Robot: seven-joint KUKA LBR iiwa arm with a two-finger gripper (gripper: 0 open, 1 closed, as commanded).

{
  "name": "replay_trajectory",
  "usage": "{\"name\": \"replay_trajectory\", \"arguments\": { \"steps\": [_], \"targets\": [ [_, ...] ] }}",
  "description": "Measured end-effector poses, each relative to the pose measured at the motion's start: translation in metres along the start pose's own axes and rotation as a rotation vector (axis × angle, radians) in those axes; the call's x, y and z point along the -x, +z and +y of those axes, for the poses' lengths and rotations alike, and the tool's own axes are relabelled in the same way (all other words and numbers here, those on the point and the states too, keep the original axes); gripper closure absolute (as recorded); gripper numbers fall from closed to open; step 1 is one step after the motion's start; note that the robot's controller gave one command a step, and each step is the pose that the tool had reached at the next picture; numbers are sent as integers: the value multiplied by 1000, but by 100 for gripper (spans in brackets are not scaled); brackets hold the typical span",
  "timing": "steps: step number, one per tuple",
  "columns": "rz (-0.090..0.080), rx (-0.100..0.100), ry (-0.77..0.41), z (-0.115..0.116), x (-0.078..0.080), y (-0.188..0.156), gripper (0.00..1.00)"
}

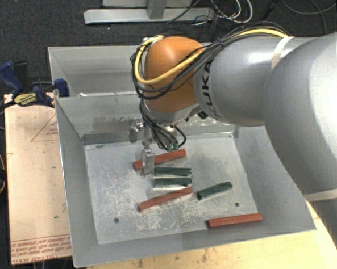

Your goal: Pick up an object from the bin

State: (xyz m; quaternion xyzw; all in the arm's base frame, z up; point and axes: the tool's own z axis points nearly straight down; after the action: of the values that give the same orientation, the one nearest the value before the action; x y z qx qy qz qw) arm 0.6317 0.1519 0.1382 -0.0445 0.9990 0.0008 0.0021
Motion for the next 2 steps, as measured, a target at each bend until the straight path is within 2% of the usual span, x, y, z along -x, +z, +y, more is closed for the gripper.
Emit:
{"name": "replay_trajectory", "arguments": {
  "steps": [1,2],
  "targets": [
    [6,0,23,-24,-6,-3,0],
    [4,-1,92,-79,-3,36,0]
  ]
}}
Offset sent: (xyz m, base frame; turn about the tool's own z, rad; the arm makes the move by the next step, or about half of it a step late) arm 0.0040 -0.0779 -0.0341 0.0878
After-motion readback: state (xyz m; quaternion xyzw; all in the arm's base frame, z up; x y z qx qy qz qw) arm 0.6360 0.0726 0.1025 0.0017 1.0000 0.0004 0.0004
